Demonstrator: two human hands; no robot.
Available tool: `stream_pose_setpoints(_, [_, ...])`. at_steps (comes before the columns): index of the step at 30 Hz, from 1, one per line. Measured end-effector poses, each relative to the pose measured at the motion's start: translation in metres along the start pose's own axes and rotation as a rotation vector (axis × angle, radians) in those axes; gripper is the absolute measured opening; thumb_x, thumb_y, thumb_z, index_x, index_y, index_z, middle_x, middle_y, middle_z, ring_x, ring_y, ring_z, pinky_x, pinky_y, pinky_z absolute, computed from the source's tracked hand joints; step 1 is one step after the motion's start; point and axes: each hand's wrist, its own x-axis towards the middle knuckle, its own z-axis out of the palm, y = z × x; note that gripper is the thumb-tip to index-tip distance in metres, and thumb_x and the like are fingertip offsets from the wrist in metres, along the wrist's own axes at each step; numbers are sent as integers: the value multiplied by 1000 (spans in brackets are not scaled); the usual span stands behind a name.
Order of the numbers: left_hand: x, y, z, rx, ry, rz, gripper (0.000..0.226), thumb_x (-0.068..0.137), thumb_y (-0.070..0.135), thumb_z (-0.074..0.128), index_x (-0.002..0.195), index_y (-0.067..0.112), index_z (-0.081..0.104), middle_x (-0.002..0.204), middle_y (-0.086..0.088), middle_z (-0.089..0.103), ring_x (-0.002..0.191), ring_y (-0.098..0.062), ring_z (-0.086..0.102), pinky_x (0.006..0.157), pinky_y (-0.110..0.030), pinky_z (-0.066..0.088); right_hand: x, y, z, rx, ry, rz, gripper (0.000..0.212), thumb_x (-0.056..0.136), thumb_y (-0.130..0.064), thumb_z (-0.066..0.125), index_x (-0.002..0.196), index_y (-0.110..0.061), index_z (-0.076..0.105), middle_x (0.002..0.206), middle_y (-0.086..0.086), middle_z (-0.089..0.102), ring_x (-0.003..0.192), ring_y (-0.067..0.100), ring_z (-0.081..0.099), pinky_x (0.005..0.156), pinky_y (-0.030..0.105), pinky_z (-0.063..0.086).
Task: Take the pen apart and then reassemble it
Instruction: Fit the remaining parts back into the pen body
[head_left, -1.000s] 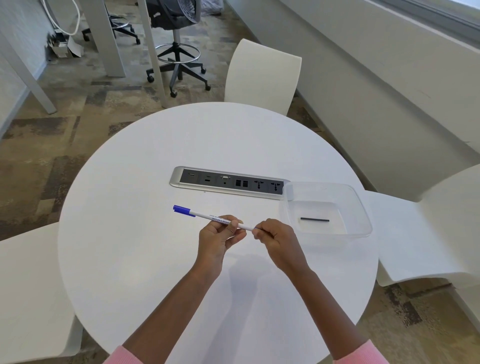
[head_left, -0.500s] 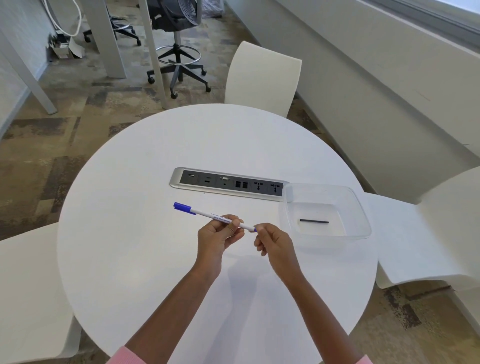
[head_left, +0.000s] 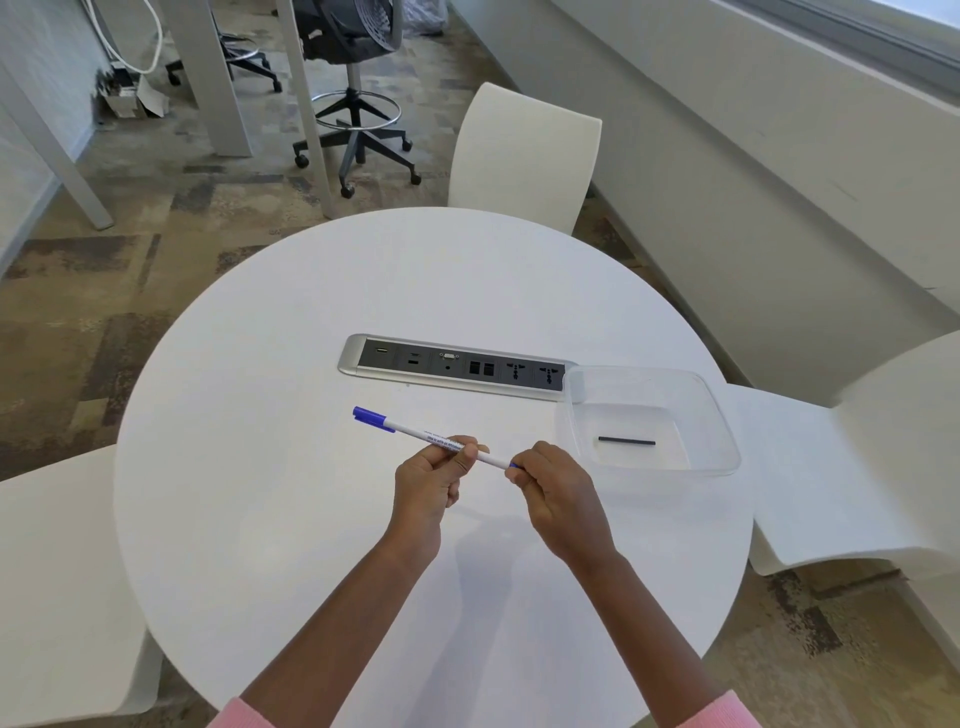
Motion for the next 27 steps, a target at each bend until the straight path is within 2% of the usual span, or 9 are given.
stream_pose_setpoints(5, [0, 1, -1, 36, -19, 22, 11, 82, 5, 63, 77, 13, 68, 53, 11, 63, 42, -6, 26, 41, -12, 23, 6, -14, -8, 422, -165, 432, 28, 82, -19, 50, 54, -18, 52, 53, -3, 45, 49, 6, 38, 50, 16, 29])
stream_pose_setpoints(7, [0, 1, -2, 60, -18, 35, 9, 82, 4, 62, 79, 11, 67, 49, 11, 62, 40, -6, 28, 40, -11, 22, 9, -15, -12, 626, -259, 602, 36, 87, -9, 51, 52, -14, 53, 49, -1, 42, 44, 8, 36, 48, 18, 31])
stream_pose_setpoints(10, [-1, -2, 1, 71, -10, 50, 8, 82, 4, 63, 80, 10, 67, 49, 12, 62, 42, -5, 29, 41, -11, 24, 9, -14, -15, 851, -342, 767, 35, 92, -13, 47, 59, -10, 59, 49, -2, 46, 43, 8, 39, 45, 16, 36])
stream_pose_setpoints(13, [0, -5, 3, 41, 14, 53, 10, 82, 6, 64, 78, 14, 67, 59, 15, 68, 57, -9, 41, 54, -14, 37, 6, -13, -12, 844, -223, 733, 35, 95, -18, 43, 67, -10, 65, 51, -4, 51, 44, 6, 44, 46, 15, 40])
stream_pose_setpoints(16, [2, -7, 3, -43, -24, 36, 10, 83, 6, 62, 80, 14, 67, 70, 11, 72, 79, -13, 58, 73, -21, 48, 3, -13, -8, 676, -95, 612, 23, 91, -10, 50, 74, -16, 64, 57, -1, 55, 51, 8, 49, 51, 14, 44])
stream_pose_setpoints(18, [3, -8, 3, -128, -59, 24, 11, 85, 2, 58, 83, 9, 66, 83, 1, 71, 87, -17, 63, 73, -20, 54, 1, -12, -6, 589, -49, 568, 22, 87, -5, 54, 74, -21, 62, 60, -3, 57, 52, 4, 50, 54, 13, 45])
stream_pose_setpoints(21, [4, -7, 4, -256, -105, 0, 14, 88, -1, 52, 93, 4, 63, 92, -7, 70, 88, -19, 66, 74, -21, 57, -2, -11, -5, 444, -21, 471, 16, 86, -3, 54, 80, -16, 63, 67, -3, 57, 59, 6, 51, 59, 15, 43])
stream_pose_setpoints(24, [6, -5, 3, -367, -137, -25, 16, 89, -3, 49, 98, 4, 61, 83, -6, 74, 82, -17, 70, 77, -24, 57, -3, -10, -4, 310, -44, 354, 10, 87, -6, 54, 87, -10, 62, 72, 5, 59, 68, 17, 52, 62, 23, 42])
stream_pose_setpoints(27, [7, -3, 3, -395, -155, -34, 16, 89, -4, 47, 98, 3, 59, 79, -6, 74, 78, -16, 72, 75, -24, 58, -2, -11, -5, 287, -27, 316, 7, 87, -10, 55, 89, -14, 61, 74, 9, 61, 70, 17, 52, 60, 19, 41])
